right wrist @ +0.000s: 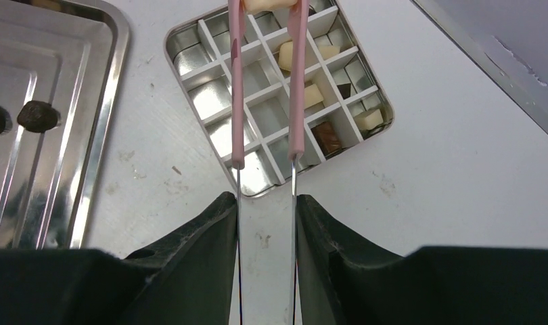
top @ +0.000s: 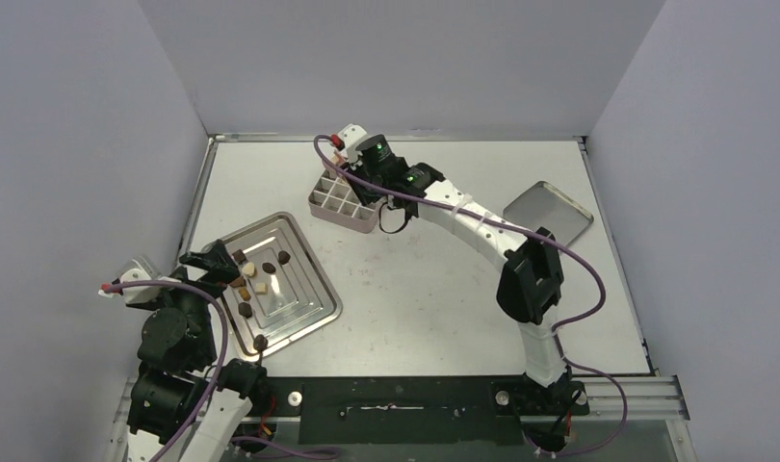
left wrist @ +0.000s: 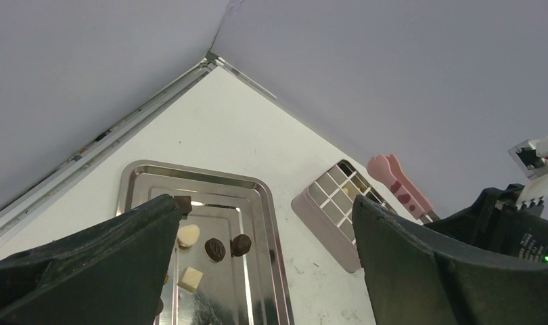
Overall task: Pack the chocolate
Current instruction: Pick up the fake chocolate from the plate, then place the fake chocolate in the packing box.
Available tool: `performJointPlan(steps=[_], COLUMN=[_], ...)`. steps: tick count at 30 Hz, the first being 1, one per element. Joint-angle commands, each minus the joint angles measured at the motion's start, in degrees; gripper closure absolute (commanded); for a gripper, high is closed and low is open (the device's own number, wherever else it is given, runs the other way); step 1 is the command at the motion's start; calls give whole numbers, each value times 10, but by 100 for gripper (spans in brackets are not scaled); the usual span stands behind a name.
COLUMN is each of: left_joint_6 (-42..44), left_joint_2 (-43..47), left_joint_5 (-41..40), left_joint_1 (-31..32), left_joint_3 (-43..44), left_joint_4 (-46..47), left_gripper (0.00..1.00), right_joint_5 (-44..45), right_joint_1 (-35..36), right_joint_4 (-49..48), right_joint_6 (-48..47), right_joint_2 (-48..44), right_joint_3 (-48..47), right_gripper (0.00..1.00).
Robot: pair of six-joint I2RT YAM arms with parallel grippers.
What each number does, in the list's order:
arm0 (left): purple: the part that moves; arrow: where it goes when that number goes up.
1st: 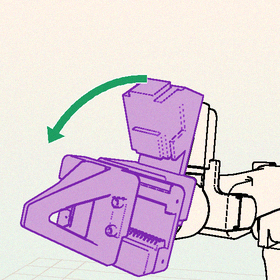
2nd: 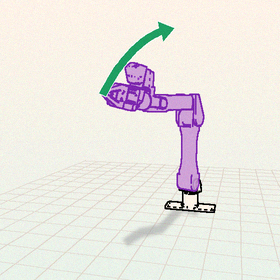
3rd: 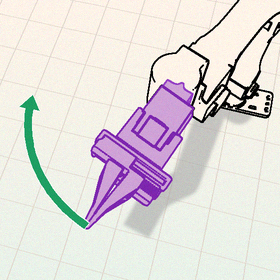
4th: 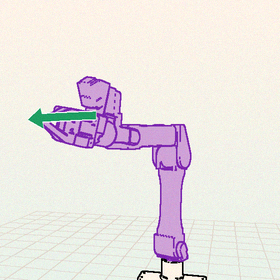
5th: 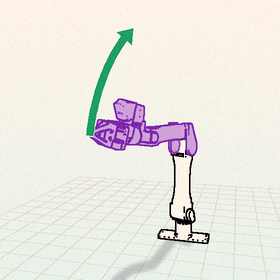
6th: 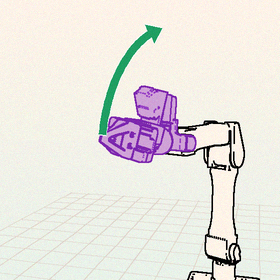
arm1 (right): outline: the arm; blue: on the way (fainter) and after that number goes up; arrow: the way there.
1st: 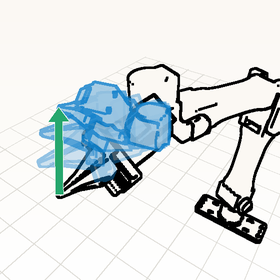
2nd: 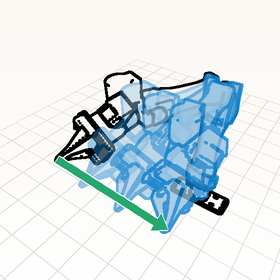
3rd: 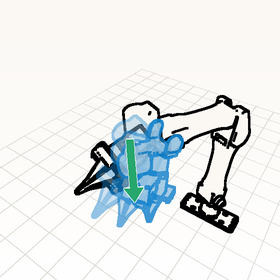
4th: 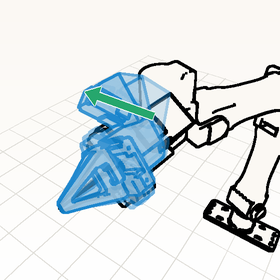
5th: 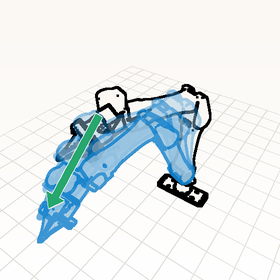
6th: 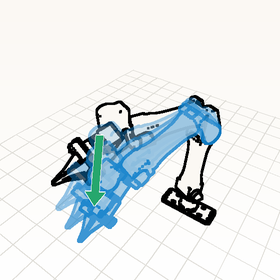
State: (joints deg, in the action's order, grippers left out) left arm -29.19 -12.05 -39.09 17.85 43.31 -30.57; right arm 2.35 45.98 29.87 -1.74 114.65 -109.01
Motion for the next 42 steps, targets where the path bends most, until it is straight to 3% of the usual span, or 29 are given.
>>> performJointPlan(steps=[1,18,36,42], left_joint_6=[14,18,19,20], left_joint_2=[6,13,11,12], left_joint_5=[14,11,8,3], left_joint_1=[-2,3,2,0], left_joint_3=[-2,-4,-3,-4], left_joint_4=[28,31,29,29], left_gripper=[3,3,3,3], right_joint_5=[-4,-49,-55,-54], right_joint_1=[-8,-51,-51,-49], right_joint_4=[3,7,8,22], right_joint_6=[13,38,33,27], right_joint_2=[38,170,171,148], right_joint_3=[-67,-186,-185,-196], right_gripper=[75,71,59,60])
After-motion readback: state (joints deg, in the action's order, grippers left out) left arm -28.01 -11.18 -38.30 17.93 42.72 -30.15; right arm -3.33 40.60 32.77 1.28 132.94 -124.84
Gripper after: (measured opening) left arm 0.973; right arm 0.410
